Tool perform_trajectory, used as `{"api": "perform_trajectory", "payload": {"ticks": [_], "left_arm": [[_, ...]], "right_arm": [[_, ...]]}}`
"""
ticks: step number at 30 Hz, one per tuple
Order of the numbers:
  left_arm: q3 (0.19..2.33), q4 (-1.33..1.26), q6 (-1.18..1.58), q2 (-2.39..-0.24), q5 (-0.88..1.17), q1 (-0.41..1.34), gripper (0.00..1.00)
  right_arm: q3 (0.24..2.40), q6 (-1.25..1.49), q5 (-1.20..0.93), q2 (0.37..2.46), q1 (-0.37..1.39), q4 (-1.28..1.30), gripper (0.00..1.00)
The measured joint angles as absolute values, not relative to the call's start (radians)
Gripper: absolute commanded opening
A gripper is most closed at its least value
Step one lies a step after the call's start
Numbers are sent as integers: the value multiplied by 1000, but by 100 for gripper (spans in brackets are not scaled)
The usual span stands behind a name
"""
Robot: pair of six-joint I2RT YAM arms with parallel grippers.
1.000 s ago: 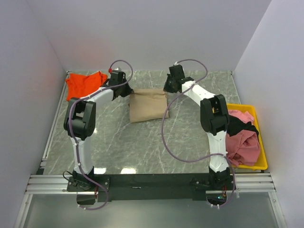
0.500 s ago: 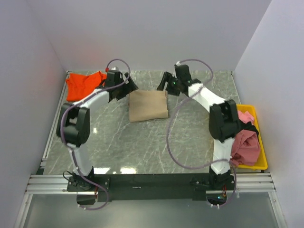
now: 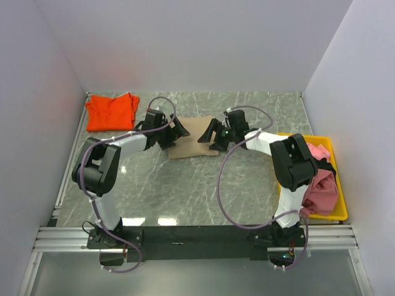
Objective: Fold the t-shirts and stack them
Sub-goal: Fold the tshirt, then neatly place the folded tshirt to the corner
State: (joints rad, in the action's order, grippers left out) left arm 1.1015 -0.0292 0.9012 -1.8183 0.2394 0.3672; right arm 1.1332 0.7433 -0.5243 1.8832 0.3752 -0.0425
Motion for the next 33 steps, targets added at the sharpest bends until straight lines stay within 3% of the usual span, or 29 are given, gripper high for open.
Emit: {"api": "perform_trajectory", "payload": {"ticks": [7,15,25,33], "left_arm": [[1070,-89,916,-1876,263,356,99],[1006,-30,901,-1770,231,353,99],[1174,191,772,-1684,95,314,99],[1283,259,716,-1874,96,270,99]], "right_arm": [[1094,778,-516,1943,361,-103,82],[1071,722,-466,1876,361,-51,83],[1045,527,-258,1427,359,86,85],[968,465,30,1169,355,206,88]]}}
